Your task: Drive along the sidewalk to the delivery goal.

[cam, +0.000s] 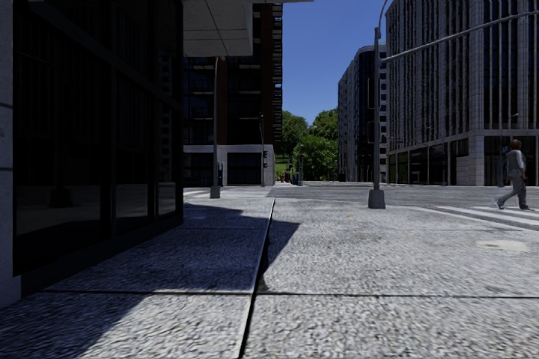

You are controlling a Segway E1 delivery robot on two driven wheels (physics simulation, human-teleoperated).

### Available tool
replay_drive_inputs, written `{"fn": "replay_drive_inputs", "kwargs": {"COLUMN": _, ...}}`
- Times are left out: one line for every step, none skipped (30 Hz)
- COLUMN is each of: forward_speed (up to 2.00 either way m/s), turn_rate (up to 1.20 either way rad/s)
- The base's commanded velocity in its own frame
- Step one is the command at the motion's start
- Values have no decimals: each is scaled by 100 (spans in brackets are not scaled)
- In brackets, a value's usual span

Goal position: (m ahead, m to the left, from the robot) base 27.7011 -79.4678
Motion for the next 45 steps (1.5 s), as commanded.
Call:
{"fn": "replay_drive_inputs", "kwargs": {"forward_speed": 193, "turn_rate": 0}}
{"fn": "replay_drive_inputs", "kwargs": {"forward_speed": 193, "turn_rate": 0}}
{"fn": "replay_drive_inputs", "kwargs": {"forward_speed": 193, "turn_rate": 0}}
{"fn": "replay_drive_inputs", "kwargs": {"forward_speed": 193, "turn_rate": 0}}
{"fn": "replay_drive_inputs", "kwargs": {"forward_speed": 193, "turn_rate": 0}}
{"fn": "replay_drive_inputs", "kwargs": {"forward_speed": 193, "turn_rate": 0}}
{"fn": "replay_drive_inputs", "kwargs": {"forward_speed": 193, "turn_rate": 0}}
{"fn": "replay_drive_inputs", "kwargs": {"forward_speed": 193, "turn_rate": 0}}
{"fn": "replay_drive_inputs", "kwargs": {"forward_speed": 193, "turn_rate": 0}}
{"fn": "replay_drive_inputs", "kwargs": {"forward_speed": 193, "turn_rate": 0}}
{"fn": "replay_drive_inputs", "kwargs": {"forward_speed": 193, "turn_rate": 0}}
{"fn": "replay_drive_inputs", "kwargs": {"forward_speed": 193, "turn_rate": 0}}
{"fn": "replay_drive_inputs", "kwargs": {"forward_speed": 193, "turn_rate": 0}}
{"fn": "replay_drive_inputs", "kwargs": {"forward_speed": 193, "turn_rate": 0}}
{"fn": "replay_drive_inputs", "kwargs": {"forward_speed": 193, "turn_rate": 0}}
{"fn": "replay_drive_inputs", "kwargs": {"forward_speed": 193, "turn_rate": 0}}
{"fn": "replay_drive_inputs", "kwargs": {"forward_speed": 193, "turn_rate": 0}}
{"fn": "replay_drive_inputs", "kwargs": {"forward_speed": 193, "turn_rate": 0}}
{"fn": "replay_drive_inputs", "kwargs": {"forward_speed": 193, "turn_rate": 0}}
{"fn": "replay_drive_inputs", "kwargs": {"forward_speed": 193, "turn_rate": 0}}
{"fn": "replay_drive_inputs", "kwargs": {"forward_speed": 193, "turn_rate": 0}}
{"fn": "replay_drive_inputs", "kwargs": {"forward_speed": 193, "turn_rate": 0}}
{"fn": "replay_drive_inputs", "kwargs": {"forward_speed": 193, "turn_rate": 0}}
{"fn": "replay_drive_inputs", "kwargs": {"forward_speed": 193, "turn_rate": 0}}
{"fn": "replay_drive_inputs", "kwargs": {"forward_speed": 193, "turn_rate": 0}}
{"fn": "replay_drive_inputs", "kwargs": {"forward_speed": 193, "turn_rate": 0}}
{"fn": "replay_drive_inputs", "kwargs": {"forward_speed": 193, "turn_rate": 0}}
{"fn": "replay_drive_inputs", "kwargs": {"forward_speed": 193, "turn_rate": 0}}
{"fn": "replay_drive_inputs", "kwargs": {"forward_speed": 193, "turn_rate": 0}}
{"fn": "replay_drive_inputs", "kwargs": {"forward_speed": 193, "turn_rate": 0}}
{"fn": "replay_drive_inputs", "kwargs": {"forward_speed": 193, "turn_rate": 0}}
{"fn": "replay_drive_inputs", "kwargs": {"forward_speed": 193, "turn_rate": 0}}
{"fn": "replay_drive_inputs", "kwargs": {"forward_speed": 193, "turn_rate": 0}}
{"fn": "replay_drive_inputs", "kwargs": {"forward_speed": 193, "turn_rate": 0}}
{"fn": "replay_drive_inputs", "kwargs": {"forward_speed": 193, "turn_rate": 0}}
{"fn": "replay_drive_inputs", "kwargs": {"forward_speed": 193, "turn_rate": 0}}
{"fn": "replay_drive_inputs", "kwargs": {"forward_speed": 193, "turn_rate": 0}}
{"fn": "replay_drive_inputs", "kwargs": {"forward_speed": 193, "turn_rate": 0}}
{"fn": "replay_drive_inputs", "kwargs": {"forward_speed": 193, "turn_rate": 0}}
{"fn": "replay_drive_inputs", "kwargs": {"forward_speed": 193, "turn_rate": 0}}
{"fn": "replay_drive_inputs", "kwargs": {"forward_speed": 193, "turn_rate": 0}}
{"fn": "replay_drive_inputs", "kwargs": {"forward_speed": 193, "turn_rate": 0}}
{"fn": "replay_drive_inputs", "kwargs": {"forward_speed": 193, "turn_rate": 4}}
{"fn": "replay_drive_inputs", "kwargs": {"forward_speed": 193, "turn_rate": 15}}
{"fn": "replay_drive_inputs", "kwargs": {"forward_speed": 193, "turn_rate": 61}}
